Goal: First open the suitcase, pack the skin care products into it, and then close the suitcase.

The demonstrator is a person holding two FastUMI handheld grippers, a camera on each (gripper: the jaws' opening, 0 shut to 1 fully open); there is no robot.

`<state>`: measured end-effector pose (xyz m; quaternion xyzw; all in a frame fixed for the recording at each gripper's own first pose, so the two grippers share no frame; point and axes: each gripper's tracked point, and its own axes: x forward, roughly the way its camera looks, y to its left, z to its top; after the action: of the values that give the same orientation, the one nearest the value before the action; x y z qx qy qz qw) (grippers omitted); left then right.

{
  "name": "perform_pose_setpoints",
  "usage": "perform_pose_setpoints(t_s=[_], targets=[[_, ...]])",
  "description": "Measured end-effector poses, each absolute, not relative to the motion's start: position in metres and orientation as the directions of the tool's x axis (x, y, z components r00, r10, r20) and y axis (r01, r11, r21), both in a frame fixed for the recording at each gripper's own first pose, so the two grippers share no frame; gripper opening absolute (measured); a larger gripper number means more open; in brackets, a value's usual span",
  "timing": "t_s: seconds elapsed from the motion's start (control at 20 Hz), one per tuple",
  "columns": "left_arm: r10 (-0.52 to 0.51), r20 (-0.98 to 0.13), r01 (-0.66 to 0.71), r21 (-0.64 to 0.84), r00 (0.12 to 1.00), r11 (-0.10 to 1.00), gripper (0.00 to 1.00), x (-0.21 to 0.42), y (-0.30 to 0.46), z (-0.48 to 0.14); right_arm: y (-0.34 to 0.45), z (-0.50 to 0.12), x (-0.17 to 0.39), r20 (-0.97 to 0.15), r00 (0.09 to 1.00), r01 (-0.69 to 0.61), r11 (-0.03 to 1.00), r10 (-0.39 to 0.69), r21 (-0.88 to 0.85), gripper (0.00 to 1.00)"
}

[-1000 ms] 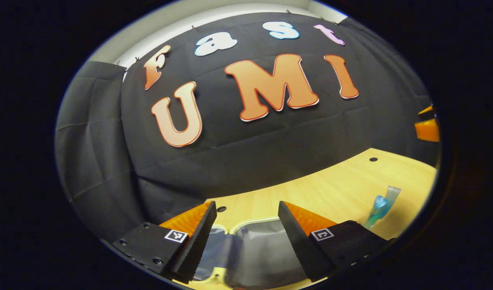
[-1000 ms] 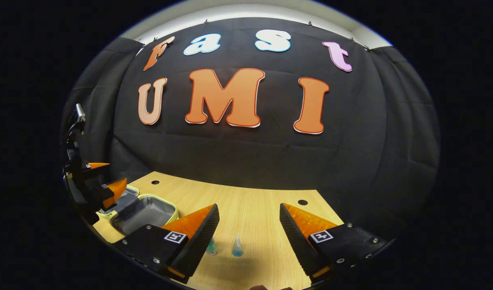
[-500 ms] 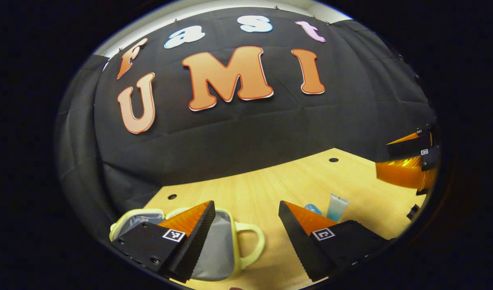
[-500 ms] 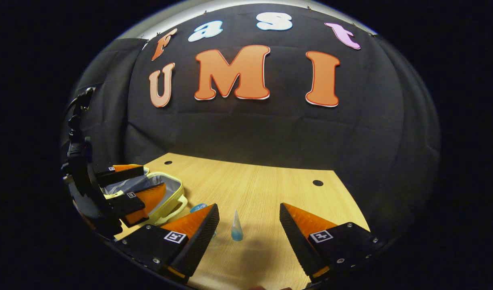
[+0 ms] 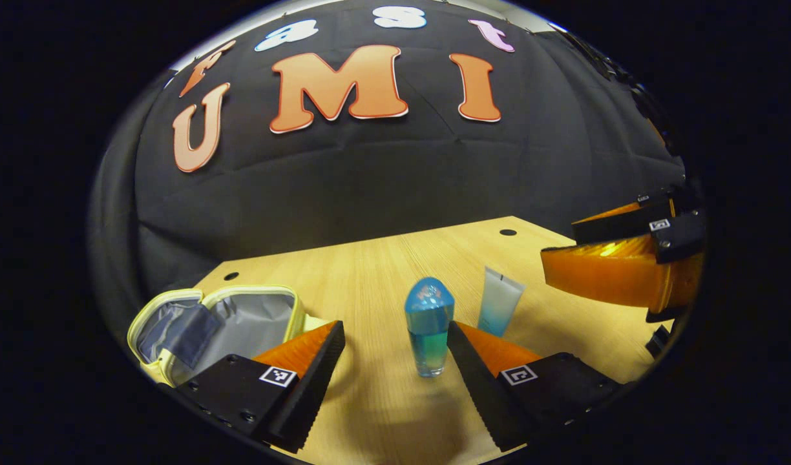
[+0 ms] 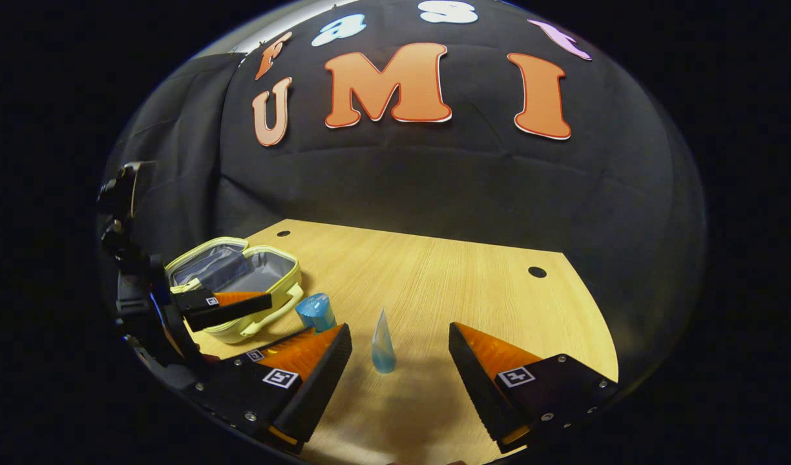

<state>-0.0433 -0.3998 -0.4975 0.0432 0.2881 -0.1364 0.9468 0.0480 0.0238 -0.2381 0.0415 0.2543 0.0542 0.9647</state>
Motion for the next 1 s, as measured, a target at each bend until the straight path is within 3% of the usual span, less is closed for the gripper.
perform_pose_setpoints(t_s=[0.35, 0.55, 0.65, 0.8, 1.0], targets=[[-0.281, -0.584, 0.328, -0.028, 0.761, 0.944, 0.94, -0.034, -0.42, -0.545, 0.034, -0.277, 0.051, -0.521, 0.84, -0.114, 0.988, 0.15, 0.101, 0.95], [-0.326, -0.588, 0.359, -0.064, 0.741, 0.931, 0.72, -0.029, -0.436, -0.558, 0.042, -0.301, 0.062, -0.536, 0.826, -0.126, 0.985, 0.171, 0.12, 0.92], [-0.33, -0.58, 0.369, -0.055, 0.744, 0.928, 0.48, -0.027, -0.439, -0.556, 0.044, -0.314, 0.065, -0.54, 0.823, -0.13, 0.984, 0.176, 0.123, 0.89], [-0.34, -0.577, 0.367, -0.074, 0.743, 0.927, 0.44, -0.023, -0.441, -0.557, 0.047, -0.339, 0.069, -0.567, 0.801, -0.136, 0.981, 0.193, 0.141, 0.72], [-0.35, -0.573, 0.357, -0.104, 0.742, 0.928, 0.4, -0.022, -0.436, -0.552, 0.06, -0.357, 0.072, -0.58, 0.786, -0.156, 0.976, 0.217, 0.154, 0.58]])
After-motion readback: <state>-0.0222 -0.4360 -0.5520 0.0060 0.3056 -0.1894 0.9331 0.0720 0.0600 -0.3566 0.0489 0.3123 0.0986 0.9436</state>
